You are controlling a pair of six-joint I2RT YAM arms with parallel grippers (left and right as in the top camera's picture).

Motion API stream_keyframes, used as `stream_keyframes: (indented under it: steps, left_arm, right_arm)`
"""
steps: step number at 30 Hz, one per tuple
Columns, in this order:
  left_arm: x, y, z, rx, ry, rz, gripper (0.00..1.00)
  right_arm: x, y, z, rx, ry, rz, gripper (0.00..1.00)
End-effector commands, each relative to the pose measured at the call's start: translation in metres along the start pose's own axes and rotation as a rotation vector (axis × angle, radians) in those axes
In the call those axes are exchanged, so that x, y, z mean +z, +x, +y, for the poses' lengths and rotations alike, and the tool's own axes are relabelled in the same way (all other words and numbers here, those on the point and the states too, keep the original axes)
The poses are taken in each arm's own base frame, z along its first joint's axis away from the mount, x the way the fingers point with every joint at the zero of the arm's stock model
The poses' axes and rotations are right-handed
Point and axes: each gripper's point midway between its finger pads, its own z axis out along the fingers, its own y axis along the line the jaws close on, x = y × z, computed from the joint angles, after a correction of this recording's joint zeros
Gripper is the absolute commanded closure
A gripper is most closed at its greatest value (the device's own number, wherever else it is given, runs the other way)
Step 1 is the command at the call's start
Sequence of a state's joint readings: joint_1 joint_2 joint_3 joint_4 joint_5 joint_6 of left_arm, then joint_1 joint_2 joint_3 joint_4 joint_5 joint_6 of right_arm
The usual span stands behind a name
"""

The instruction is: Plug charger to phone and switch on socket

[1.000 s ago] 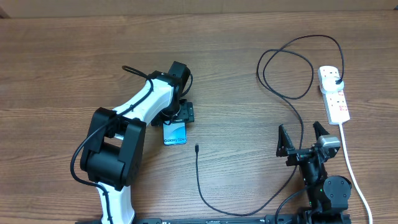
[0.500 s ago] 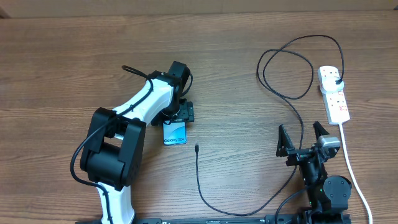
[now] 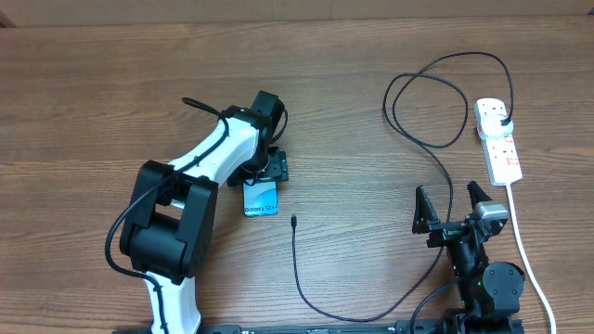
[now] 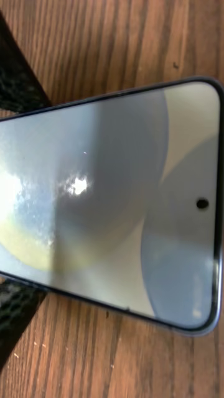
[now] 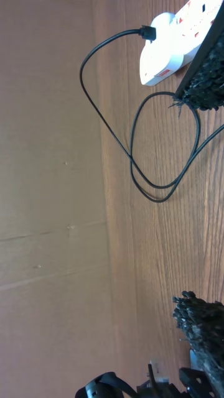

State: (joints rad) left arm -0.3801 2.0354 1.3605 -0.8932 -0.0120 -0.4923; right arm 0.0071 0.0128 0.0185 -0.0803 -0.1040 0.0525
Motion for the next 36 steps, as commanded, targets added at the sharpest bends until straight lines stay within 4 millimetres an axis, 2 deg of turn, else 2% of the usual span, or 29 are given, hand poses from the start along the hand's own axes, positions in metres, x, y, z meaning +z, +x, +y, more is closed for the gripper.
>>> stream_keyframes:
  steps: [1,3,5,7,8,9,11,13,19,23,36]
  left_arm:
    - [0.0204,0.0143,0.0076,0.006,-0.045,0.053,0.05]
    - [0.0204,0.0143,0.0076,0.006,-0.045,0.053,0.00]
    - [0.0204,0.0143,0.0076,0.005,-0.045,0.053,0.01]
    - [0.0204,0.0143,0.0075,0.005,-0.045,0.053,0.12]
    - [0.0204,0.0143,0.0076,0.006,-0.045,0.053,0.13]
    - [0.0204,0.0143,0.0076,0.006,-0.045,0.053,0.13]
    - [0.0204,0.0143,0.0076,0.006,-0.045,0.053,0.04]
    - [0.0204,0.0143,0.0076,0.005,-0.045,0.053,0.01]
    - [0.0204,0.0143,0.0076,0.006,-0.045,0.053,0.11]
    - [0.0204,0.0143,0.0076,0.006,-0.045,0.053,0.05]
    - [0.0204,0.0143,0.0076,0.005,-0.045,0.053,0.00]
  right_arm:
    - [0.0001,0.0020,-0.0002,0.005,0.001,-0.004,0.00]
    - [0.0001,0.0020,-0.0002,0.005,0.001,-0.004,0.00]
    - [0.0001,0.0020,-0.0002,0.005,0.001,-0.004,0.00]
    - [0.0001,0.0020,-0.0002,0.005,0.001,-0.004,0.00]
    - [0.0001,0.0020,-0.0002,0.005,0.001,-0.004,0.00]
    - [0.0001,0.0020,-0.0002,0.005,0.001,-0.004,0.00]
    - [0.0001,0.0020,-0.0002,0.005,0.001,-0.004,0.00]
    - [0.0001,0.0020,-0.0002,0.005,0.001,-0.004,0.00]
    - [0.0001,0.0020,-0.0002,0.005,0.001,-0.004,0.00]
    - [0.0001,0.0020,-0.0002,0.005,0.001,-0.004,0.00]
    - [0.0001,0.0020,-0.0002,0.005,0.001,-0.004,0.00]
